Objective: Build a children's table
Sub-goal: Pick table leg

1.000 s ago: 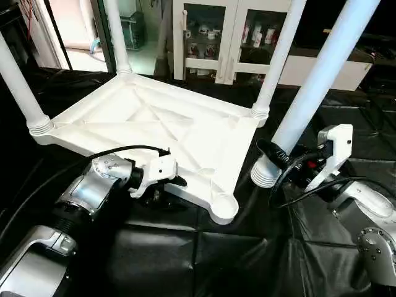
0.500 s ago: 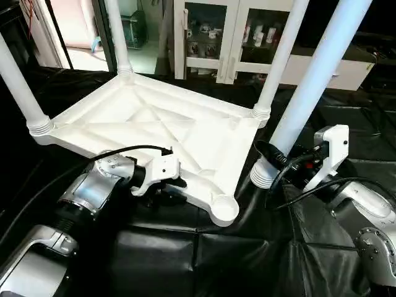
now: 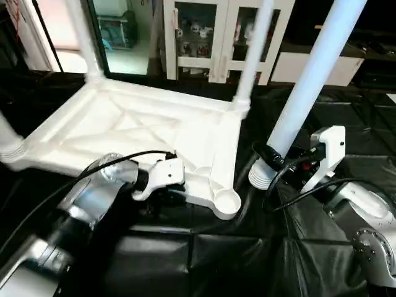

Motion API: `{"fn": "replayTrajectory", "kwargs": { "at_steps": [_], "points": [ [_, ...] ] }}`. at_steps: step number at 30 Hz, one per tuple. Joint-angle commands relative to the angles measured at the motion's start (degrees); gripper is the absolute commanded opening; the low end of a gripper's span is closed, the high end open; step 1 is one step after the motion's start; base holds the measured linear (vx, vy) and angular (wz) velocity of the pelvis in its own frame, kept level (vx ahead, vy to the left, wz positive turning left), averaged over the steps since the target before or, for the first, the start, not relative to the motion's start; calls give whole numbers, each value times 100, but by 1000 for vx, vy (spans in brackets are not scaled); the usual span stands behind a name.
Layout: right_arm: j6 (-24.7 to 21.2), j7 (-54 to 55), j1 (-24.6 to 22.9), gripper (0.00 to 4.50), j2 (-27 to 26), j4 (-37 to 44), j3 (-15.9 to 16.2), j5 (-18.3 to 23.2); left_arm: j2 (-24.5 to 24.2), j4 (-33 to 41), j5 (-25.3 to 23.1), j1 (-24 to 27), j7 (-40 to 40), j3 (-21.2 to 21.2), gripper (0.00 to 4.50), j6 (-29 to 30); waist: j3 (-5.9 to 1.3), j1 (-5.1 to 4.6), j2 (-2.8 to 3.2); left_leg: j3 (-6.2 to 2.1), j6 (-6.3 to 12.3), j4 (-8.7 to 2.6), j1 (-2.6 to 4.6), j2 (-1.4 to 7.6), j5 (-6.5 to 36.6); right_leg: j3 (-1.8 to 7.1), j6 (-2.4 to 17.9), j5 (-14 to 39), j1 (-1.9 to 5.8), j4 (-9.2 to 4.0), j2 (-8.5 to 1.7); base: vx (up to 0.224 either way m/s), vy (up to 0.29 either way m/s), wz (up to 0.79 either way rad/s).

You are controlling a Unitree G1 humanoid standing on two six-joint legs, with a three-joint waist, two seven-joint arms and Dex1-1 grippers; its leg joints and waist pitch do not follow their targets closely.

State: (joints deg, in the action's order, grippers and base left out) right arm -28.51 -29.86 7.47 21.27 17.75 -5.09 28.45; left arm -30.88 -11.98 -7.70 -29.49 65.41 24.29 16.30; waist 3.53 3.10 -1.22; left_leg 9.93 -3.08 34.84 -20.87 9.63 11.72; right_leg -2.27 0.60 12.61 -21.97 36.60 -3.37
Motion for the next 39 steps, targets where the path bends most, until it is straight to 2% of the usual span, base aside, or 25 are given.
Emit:
{"fn": "replayTrajectory", "kwargs": {
  "at_steps": [1, 2, 5, 7, 8, 9, 11, 15, 20, 23, 26, 29, 30, 31, 33, 34, 36, 39],
  "points": [
    [76, -53, 17, 187, 21, -8, -18, -5, -74, 403, 0, 395, -106, -70, 65, 655, -335, 53, -23, -142, -6, -484, 65, 386, 938, 292, 1278, 762, 232, -460, -542, 0, 0, 0],
    [75, -66, 21, 187, 8, -41, 13, 9, -113, 740, 106, 569, -29, -29, 59, 682, -339, 40, -35, -139, 54, -479, 53, 383, 780, 285, 1284, 635, 230, -450, -532, 0, 0, 0],
    [29, -78, 27, 187, -28, -58, 28, 71, -151, 912, 147, 685, -26, -22, 52, 813, -339, 42, -8, -127, 134, -465, 59, 369, 695, 286, 1308, 524, 217, -445, -523, 0, 0, 0],
    [-58, -53, 41, 187, -106, -47, 67, 138, -75, 1146, 155, 858, -273, -136, 48, 1181, -341, 34, -30, -118, 165, -463, 52, 367, 622, 284, 1312, 424, 223, -431, -510, 0, 0, 0],
    [-62, -51, 41, 187, -109, -47, 67, 141, -71, 1153, 156, 863, -281, -140, 39, 1193, -328, 37, -24, -122, 182, -468, 55, 369, 657, 280, 1307, 513, 212, -449, -517, 0, 0, 0],
    [-93, -31, 52, 187, -142, -42, 80, 157, -19, 1238, 144, 900, -369, -164, 29, 1262, -325, 36, -49, -111, 172, -466, 66, 364, 726, 285, 1271, 682, 205, -472, -514, 0, 0, 0],
    [-87, -27, 55, 187, -151, -43, 98, 140, 30, 1255, 155, 913, -412, -178, 24, 1218, -316, 50, -39, -118, 140, -475, 57, 358, 781, 289, 1193, 899, 203, -496, -515, 0, 0, 0],
    [-197, 129, 132, 187, -339, -191, 101, 194, 351, 1356, 311, 1006, -678, -275, 9, 1348, -325, 37, -34, -117, 92, -472, 60, 354, 792, 292, 1155, 931, 196, -501, -515, 0, 0, 0],
    [-419, 327, 366, 187, -689, -625, 5, 420, 768, 1098, 416, 1021, -1137, -411, 3, 1226, -349, 24, -20, -118, 110, -457, 44, 347, 614, 285, 1207, 620, 209, -476, -498, 0, 0, 0],
    [-257, 93, 480, 187, -692, -974, 229, 218, 867, 882, 261, 1035, -1262, -289, 3, 906, -366, 24, -31, -114, 166, -437, 35, 344, 502, 281, 1247, 390, 232, -463, -503, 0, 0, 0],
    [-132, -97, 585, 187, -637, -1168, 346, 93, 819, 899, 251, 1085, -1156, -157, 3, 690, -340, 24, -41, -112, 193, -447, 31, 343, 560, 283, 1200, 498, 226, -478, -502, 0, 0, 0],
    [-76, -195, 828, 187, -602, -1399, 302, 109, 800, 949, 274, 1125, -1105, -78, 3, 469, -293, 8, -80, -111, 177, -468, 43, 349, 735, 287, 1127, 930, 200, -514, -510, 0, 0, 0],
    [-82, -230, 882, 187, -581, -1437, 301, 119, 797, 961, 275, 1134, -1108, -69, 3, 439, -293, 17, -64, -105, 158, -464, 64, 355, 742, 289, 1099, 1005, 185, -526, -508, 0, 0, 0],
    [-72, -300, 970, 187, -521, -1510, 310, 100, 800, 996, 323, 1169, -1070, -60, 3, 443, -283, 3, -104, -97, 164, -466, 59, 355, 731, 291, 1086, 1002, 181, -528, -500, 0, 0, 0],
    [-79, -367, 1052, 187, -480, -1595, 286, 119, 788, 1010, 366, 1215, -1015, -46, 3, 367, -278, 9, -119, -101, 209, -465, 45, 352, 601, 287, 1062, 919, 189, -505, -503, 0, 0, 0],
    [-72, -398, 1073, 187, -470, -1632, 272, 123, 795, 999, 364, 1220, -1012, -40, 3, 332, -267, -4, -175, -96, 243, -471, 32, 351, 571, 283, 1050, 911, 193, -510, -500, 0, 0, 0],
    [-56, -431, 1085, 187, -431, -1652, 289, 88, 825, 994, 388, 1235, -1032, -66, 3, 340, -268, 10, -151, -90, 298, -460, 40, 347, 459, 282, 1056, 862, 189, -504, -507, 0, 0, 0],
    [-130, -609, 1081, 187, -286, -1636, 264, 99, 875, 1011, 449, 1275, -1090, -110, 3, 345, -247, 5, -208, -84, 385, -461, 34, 348, 426, 277, 1032, 912, 181, -514, -508, 0, 0, 0]
  ]
}}
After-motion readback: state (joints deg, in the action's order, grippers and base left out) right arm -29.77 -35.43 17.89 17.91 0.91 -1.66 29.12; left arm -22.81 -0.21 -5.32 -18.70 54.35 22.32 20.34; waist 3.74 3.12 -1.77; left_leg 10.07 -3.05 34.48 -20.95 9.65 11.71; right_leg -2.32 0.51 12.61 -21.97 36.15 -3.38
